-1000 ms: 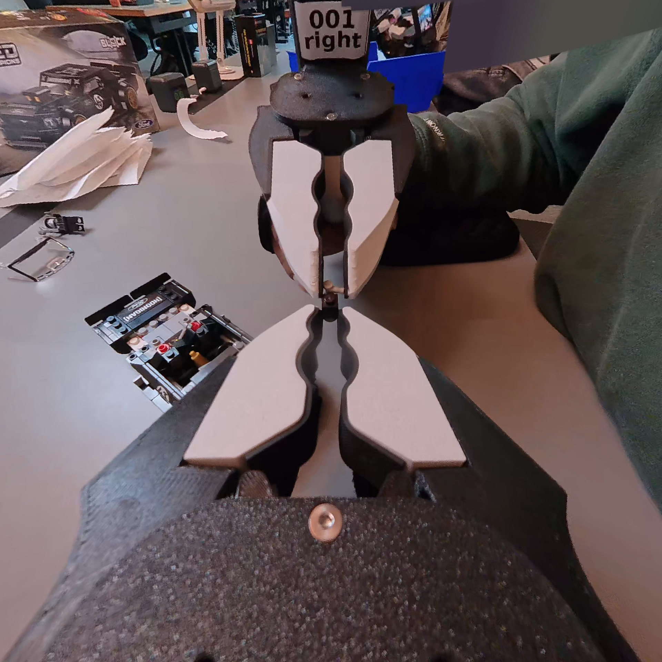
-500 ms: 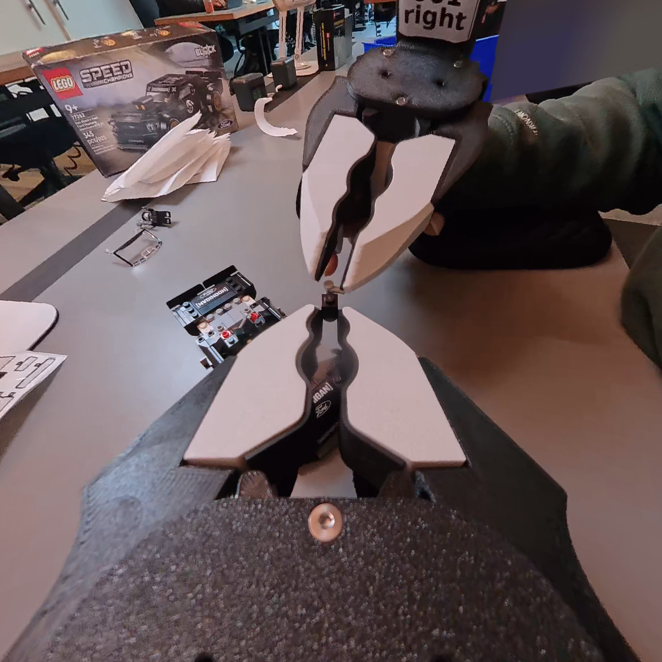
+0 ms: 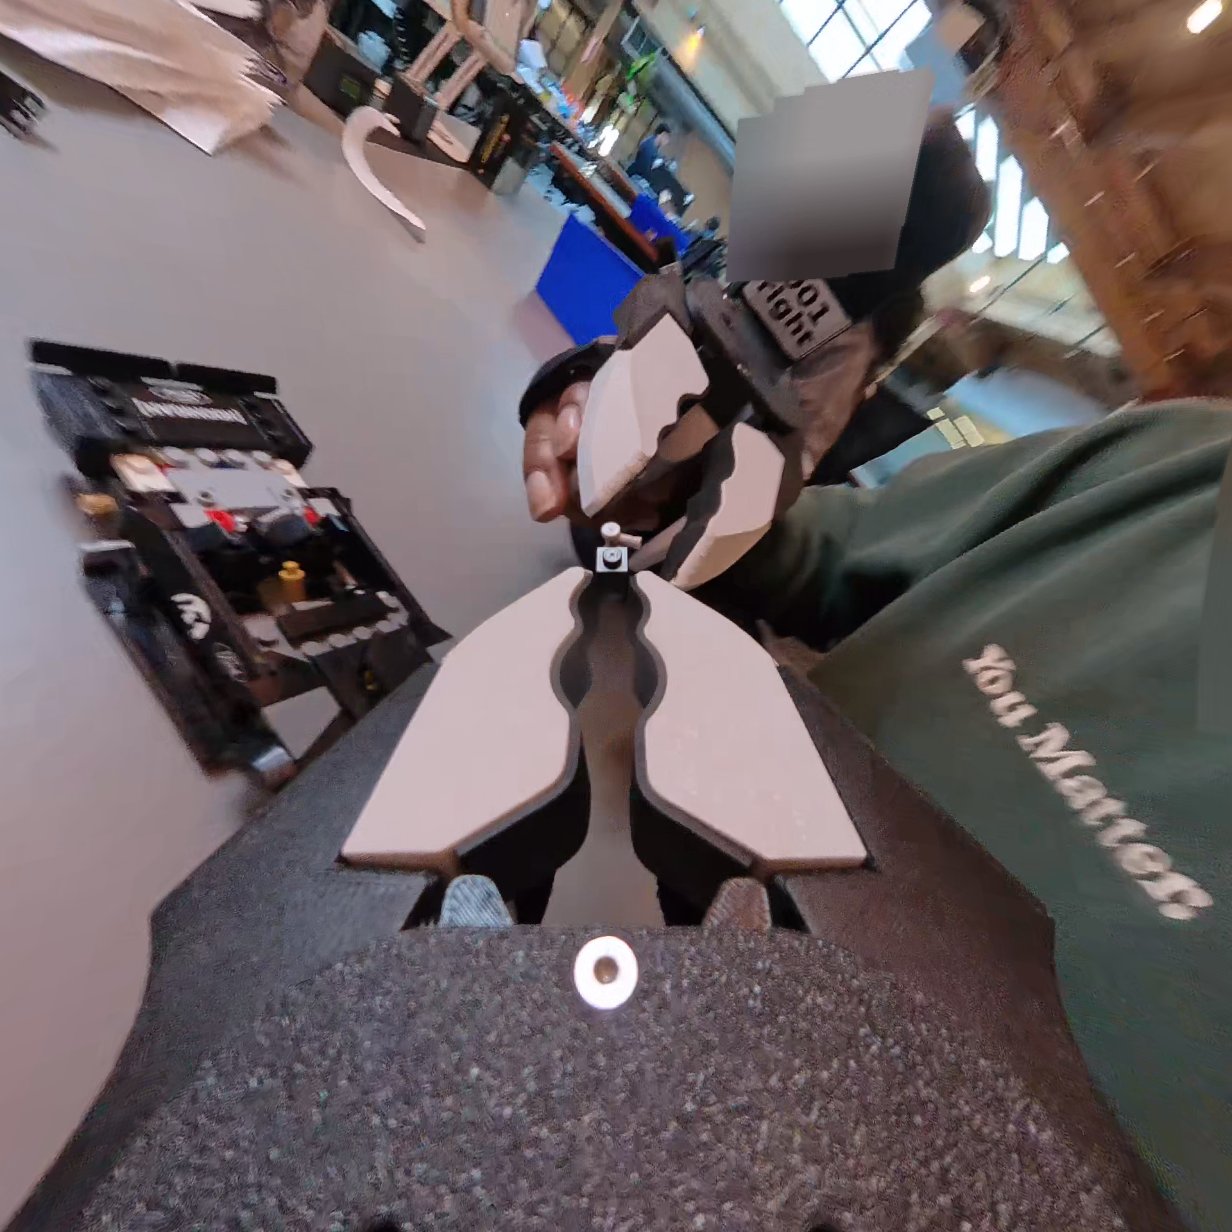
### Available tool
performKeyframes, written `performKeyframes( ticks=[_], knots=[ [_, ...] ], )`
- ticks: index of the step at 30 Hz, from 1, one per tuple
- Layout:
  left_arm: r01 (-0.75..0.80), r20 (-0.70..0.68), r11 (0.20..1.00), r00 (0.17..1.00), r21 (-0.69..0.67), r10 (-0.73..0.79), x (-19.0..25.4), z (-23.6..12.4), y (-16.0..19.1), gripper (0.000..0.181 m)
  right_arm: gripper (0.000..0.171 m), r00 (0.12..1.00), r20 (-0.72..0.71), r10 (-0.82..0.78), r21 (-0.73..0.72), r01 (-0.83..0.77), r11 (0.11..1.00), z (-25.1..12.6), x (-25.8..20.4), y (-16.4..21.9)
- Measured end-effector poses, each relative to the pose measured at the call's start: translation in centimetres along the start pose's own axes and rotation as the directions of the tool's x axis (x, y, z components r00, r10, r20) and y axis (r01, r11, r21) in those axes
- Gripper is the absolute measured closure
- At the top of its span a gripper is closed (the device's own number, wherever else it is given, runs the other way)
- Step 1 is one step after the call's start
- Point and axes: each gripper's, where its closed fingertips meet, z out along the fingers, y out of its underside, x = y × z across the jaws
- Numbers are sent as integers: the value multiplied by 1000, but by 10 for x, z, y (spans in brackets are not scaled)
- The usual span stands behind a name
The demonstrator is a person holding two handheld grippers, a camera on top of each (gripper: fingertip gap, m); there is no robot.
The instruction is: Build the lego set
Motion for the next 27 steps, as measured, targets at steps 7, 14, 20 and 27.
performKeyframes(
  ticks=[7, 14, 20, 27],
  knots=[
    [177, -142, 983, 973, -40, -181, 10, 3, 9, 172, 145, 991, 10, -133, -5, 133, 991, -1, -8, 1],
    [223, -201, 970, 950, -98, -239, 16, 4, 17, 172, 150, 977, 58, -207, -21, 208, 978, -1, -20, 5],
    [217, -222, 965, 943, -150, -247, 21, 4, 26, 173, 155, 954, 83, -289, -46, 294, 955, -1, -29, 9],
    [222, -268, 959, 927, -177, -264, 28, 5, 29, 173, 156, 942, 121, -313, -36, 319, 947, -2, -37, 8]
  ],
)
